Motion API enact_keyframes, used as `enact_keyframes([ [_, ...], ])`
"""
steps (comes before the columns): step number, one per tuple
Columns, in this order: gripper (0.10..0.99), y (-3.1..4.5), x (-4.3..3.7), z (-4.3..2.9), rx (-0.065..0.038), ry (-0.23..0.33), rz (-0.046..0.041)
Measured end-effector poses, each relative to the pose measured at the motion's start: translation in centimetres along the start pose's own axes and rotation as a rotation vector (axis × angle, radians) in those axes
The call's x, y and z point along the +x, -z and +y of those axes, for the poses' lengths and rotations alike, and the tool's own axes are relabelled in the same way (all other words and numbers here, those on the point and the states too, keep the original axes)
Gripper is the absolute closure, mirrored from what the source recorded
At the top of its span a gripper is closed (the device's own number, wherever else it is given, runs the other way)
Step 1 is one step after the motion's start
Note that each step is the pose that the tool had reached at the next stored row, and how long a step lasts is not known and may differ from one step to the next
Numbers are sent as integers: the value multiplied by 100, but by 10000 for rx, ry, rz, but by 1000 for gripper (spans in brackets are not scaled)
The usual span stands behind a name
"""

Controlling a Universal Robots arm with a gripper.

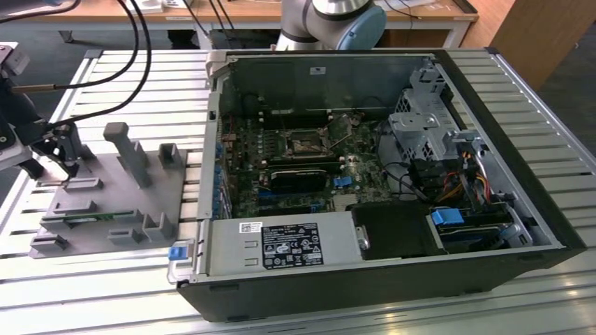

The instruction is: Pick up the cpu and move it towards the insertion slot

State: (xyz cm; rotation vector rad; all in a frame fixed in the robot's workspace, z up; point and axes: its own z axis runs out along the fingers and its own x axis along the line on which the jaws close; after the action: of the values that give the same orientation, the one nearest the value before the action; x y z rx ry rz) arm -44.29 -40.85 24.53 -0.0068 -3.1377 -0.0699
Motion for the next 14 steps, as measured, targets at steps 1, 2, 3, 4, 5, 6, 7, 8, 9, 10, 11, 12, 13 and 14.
enact_keyframes([
  [1, 545, 4, 0, 0, 0, 0, 1],
  [2, 545, 9, 0, 0, 1, 0, 1],
  [3, 545, 13, 0, 0, 0, 0, 0],
  [4, 545, 16, 0, 1, 0, 0, -1],
  [5, 545, 20, 0, 1, 0, 0, 0],
  [6, 545, 24, 0, 1, 0, 0, 1],
  [7, 545, 27, 0, 1, 0, 0, 0],
  [8, 545, 31, 0, 1, 0, 0, 0],
  [9, 545, 34, 0, 1, 0, 0, 0],
  [10, 545, 38, 0, 2, 1, 0, 1],
  [11, 545, 41, 0, 2, 0, 0, 0],
  [12, 545, 45, 0, 2, 0, 0, 0],
  [13, 545, 48, 0, 2, 0, -1, 0],
  [14, 545, 51, 0, 2, 0, 0, 0],
])
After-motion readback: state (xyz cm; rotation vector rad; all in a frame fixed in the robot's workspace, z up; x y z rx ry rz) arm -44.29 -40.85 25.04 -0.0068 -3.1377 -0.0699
